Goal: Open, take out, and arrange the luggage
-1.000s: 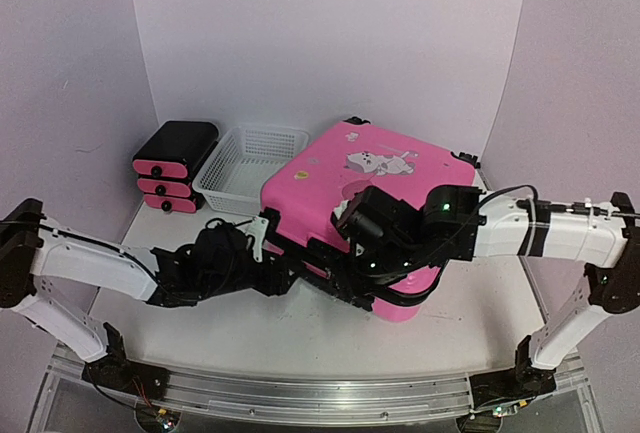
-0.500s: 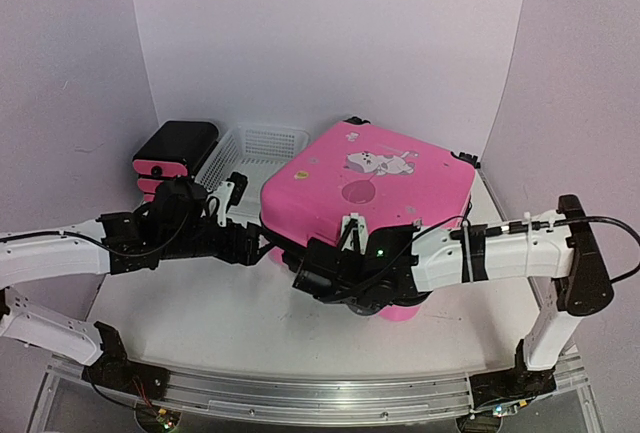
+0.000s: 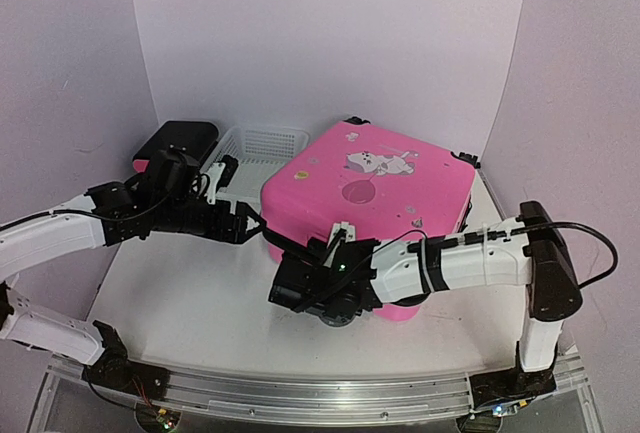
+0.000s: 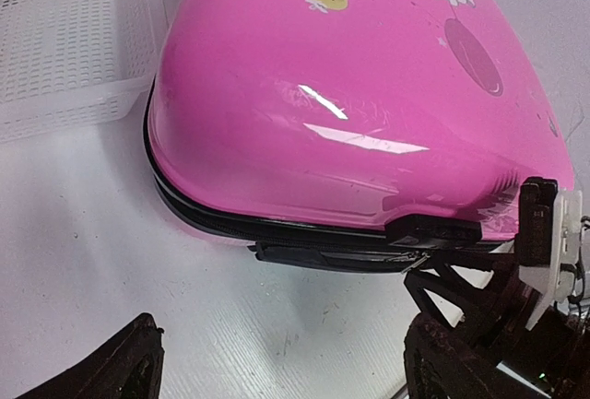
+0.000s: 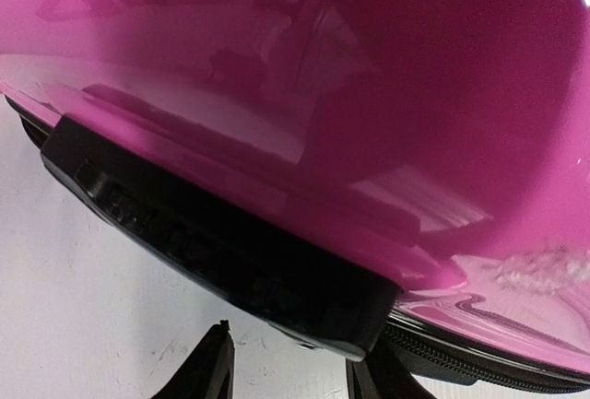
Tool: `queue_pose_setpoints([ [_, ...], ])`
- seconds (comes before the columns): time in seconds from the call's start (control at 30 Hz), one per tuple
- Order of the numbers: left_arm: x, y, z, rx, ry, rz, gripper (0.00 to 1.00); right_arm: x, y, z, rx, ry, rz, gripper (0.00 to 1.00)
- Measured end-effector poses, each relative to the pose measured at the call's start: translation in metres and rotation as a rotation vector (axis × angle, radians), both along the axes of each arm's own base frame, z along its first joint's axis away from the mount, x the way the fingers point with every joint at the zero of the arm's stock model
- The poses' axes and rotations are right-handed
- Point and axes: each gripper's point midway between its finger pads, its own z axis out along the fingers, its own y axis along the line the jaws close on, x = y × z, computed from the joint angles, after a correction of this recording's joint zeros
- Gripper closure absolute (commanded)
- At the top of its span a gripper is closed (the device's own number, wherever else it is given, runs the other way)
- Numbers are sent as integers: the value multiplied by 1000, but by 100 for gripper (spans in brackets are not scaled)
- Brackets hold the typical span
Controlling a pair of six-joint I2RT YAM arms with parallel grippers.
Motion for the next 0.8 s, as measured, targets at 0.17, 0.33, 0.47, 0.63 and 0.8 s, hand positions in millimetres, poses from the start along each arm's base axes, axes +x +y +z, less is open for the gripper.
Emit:
queue_pose_setpoints([
  [0.17,-1,1,6,-5,-2,-10,9,2,-1,-2,20,-24,-41,62],
  [0.33,-1,5,8,3,-13,-13,9,1,-1,-6,55,-27,-87,62],
  [0.47,0,7,10,1,-16,-6,9,2,-6,-8,69,-43,-126,71],
  [0.63,1,8,10,0,-17,-2,8,3,-8,-7,76,-55,-146,73],
  [0.8,2,9,10,-6,-9,-5,7,3,-14,-9,49,-59,-152,93],
])
